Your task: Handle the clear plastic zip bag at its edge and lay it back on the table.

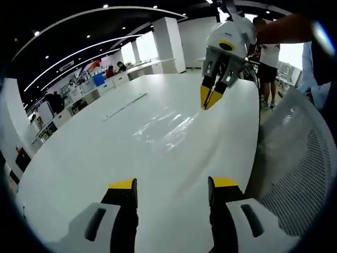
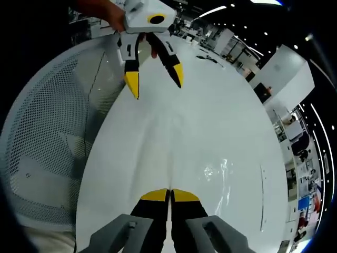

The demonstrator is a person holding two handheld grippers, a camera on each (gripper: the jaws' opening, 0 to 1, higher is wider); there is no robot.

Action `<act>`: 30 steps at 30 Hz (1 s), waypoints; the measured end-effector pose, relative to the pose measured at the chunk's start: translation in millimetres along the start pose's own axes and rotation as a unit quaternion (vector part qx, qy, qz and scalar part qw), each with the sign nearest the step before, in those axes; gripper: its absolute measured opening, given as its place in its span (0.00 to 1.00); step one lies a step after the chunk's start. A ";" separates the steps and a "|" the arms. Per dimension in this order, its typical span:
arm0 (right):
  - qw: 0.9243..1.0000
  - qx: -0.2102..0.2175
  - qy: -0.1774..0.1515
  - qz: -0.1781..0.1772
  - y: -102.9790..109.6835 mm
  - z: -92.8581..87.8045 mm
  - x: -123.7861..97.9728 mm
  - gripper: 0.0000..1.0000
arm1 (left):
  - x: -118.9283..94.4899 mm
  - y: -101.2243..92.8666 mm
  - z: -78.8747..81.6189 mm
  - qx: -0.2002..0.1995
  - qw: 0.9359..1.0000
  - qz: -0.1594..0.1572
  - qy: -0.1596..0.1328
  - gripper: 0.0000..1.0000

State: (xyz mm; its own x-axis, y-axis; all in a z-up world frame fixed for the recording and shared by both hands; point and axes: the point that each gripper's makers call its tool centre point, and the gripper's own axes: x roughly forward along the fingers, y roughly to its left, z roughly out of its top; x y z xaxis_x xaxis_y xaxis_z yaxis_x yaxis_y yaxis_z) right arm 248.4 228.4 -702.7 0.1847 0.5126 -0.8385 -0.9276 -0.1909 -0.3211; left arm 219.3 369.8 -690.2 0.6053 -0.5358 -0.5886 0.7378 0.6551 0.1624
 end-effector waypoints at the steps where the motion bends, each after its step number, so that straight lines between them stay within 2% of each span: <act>1: 1.000 -0.003 -0.001 0.004 2.4 0.5 0.2 0.00 | -0.1 -0.1 0.2 0.002 1.000 0.000 0.000 0.50; 12: 1.000 -0.016 -0.013 0.022 12.4 7.5 1.2 0.00 | 4.1 -4.4 -1.1 0.027 1.000 -0.011 0.006 0.40; 15: 0.999 -0.019 -0.023 0.028 15.5 11.9 -0.7 0.00 | 7.1 -8.8 -1.6 0.058 0.998 -0.016 0.012 0.38; 30: 0.998 -0.041 -0.042 0.037 22.3 21.1 -5.3 0.00 | 14.7 -10.6 -0.8 0.075 0.997 -0.025 0.014 0.30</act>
State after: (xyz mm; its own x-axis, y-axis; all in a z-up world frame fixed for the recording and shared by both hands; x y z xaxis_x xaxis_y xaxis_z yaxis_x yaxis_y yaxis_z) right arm 219.9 239.0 -696.2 0.0847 0.5623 -0.8226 -0.9073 -0.2977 -0.2969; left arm 220.1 355.5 -701.2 0.5593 -0.5494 -0.6208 0.8049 0.5392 0.2479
